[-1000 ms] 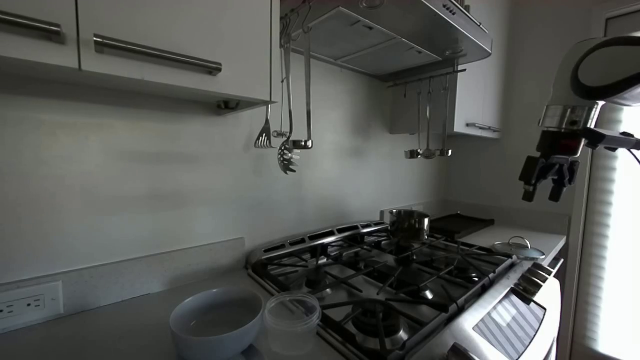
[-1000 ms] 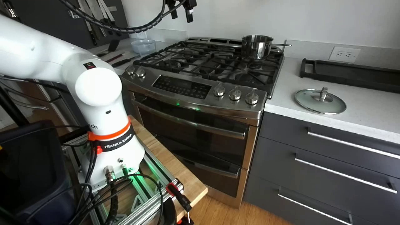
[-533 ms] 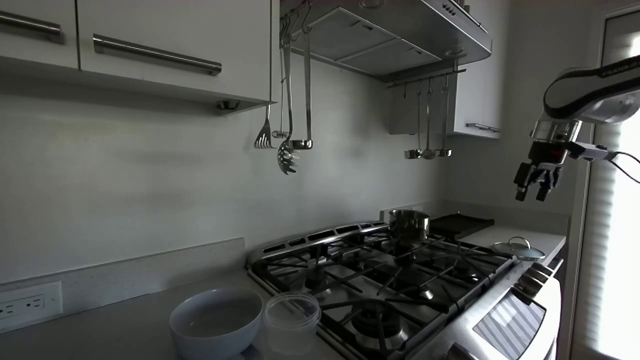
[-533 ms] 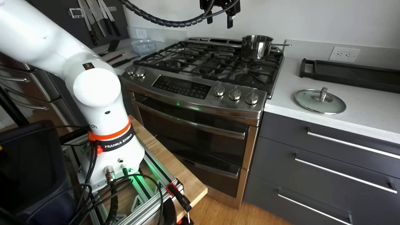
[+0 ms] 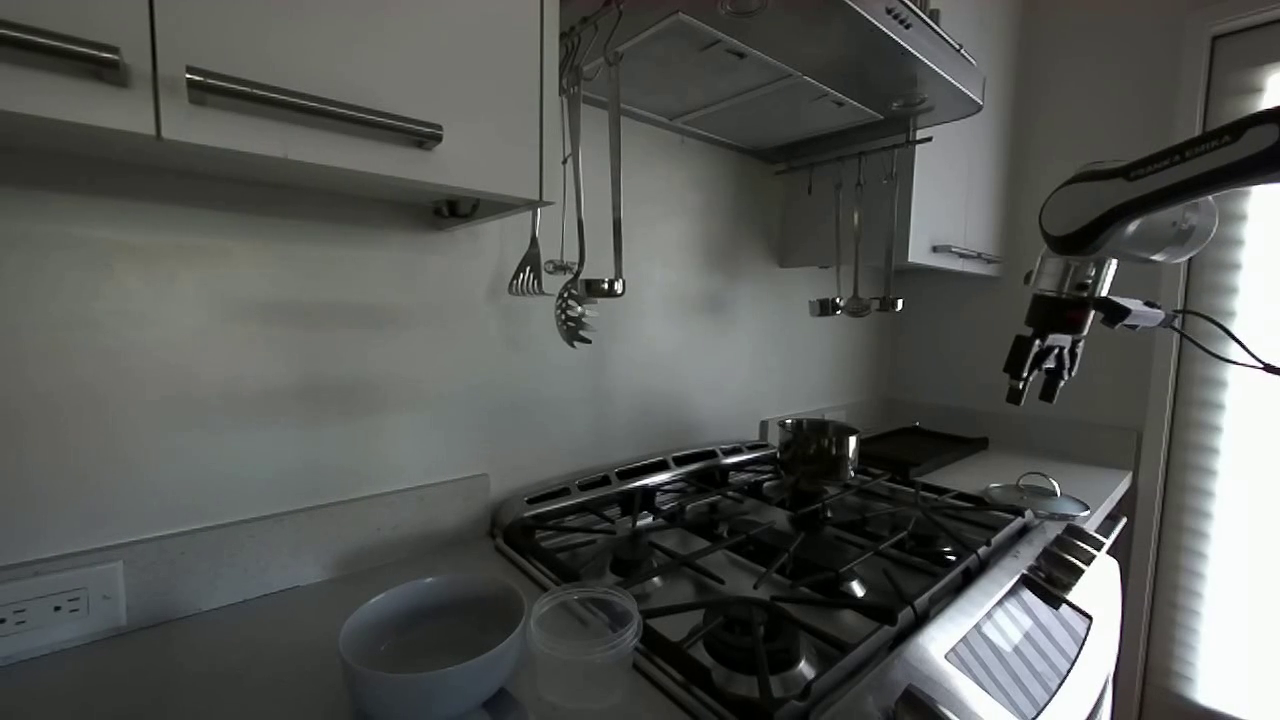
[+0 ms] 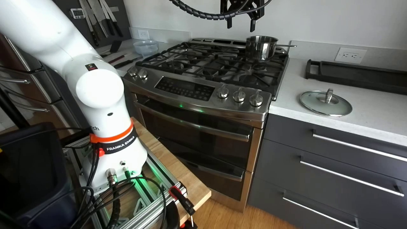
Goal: Slide the silver pot to the bottom right cooker on the stove
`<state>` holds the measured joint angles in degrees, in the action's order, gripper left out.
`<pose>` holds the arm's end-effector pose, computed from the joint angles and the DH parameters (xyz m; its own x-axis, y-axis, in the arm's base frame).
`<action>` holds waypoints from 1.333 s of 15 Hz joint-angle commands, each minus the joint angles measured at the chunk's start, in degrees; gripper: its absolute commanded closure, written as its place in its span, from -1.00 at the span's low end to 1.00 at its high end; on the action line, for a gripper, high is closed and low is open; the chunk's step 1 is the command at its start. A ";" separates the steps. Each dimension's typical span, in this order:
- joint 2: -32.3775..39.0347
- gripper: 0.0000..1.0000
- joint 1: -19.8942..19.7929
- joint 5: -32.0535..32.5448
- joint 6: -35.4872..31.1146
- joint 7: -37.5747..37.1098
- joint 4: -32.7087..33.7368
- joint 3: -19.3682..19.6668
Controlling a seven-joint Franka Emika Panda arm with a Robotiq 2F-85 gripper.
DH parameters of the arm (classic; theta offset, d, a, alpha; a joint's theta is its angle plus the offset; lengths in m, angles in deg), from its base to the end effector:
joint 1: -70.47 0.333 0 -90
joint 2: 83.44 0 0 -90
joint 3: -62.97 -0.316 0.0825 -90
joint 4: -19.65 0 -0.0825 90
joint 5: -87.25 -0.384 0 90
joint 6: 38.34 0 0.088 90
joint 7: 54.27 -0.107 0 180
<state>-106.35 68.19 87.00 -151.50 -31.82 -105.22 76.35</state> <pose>0.4351 -0.1350 0.5641 0.9710 0.1218 0.2058 0.1280 -0.9916 -0.0170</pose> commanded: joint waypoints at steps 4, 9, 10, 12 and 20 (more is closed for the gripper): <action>4.69 -1.00 -2.28 -4.32 1.36 -4.27 3.84 1.54; 12.99 -1.00 -2.54 -17.76 2.71 4.82 11.02 7.01; 14.80 -1.00 -2.89 -21.01 2.95 7.27 12.38 7.85; 18.77 -1.00 -4.03 -27.74 4.17 12.62 15.28 9.13; 25.32 -1.00 -10.51 -39.93 8.71 19.27 19.39 5.56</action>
<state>-81.10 59.99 46.97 -142.92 -12.50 -86.04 84.19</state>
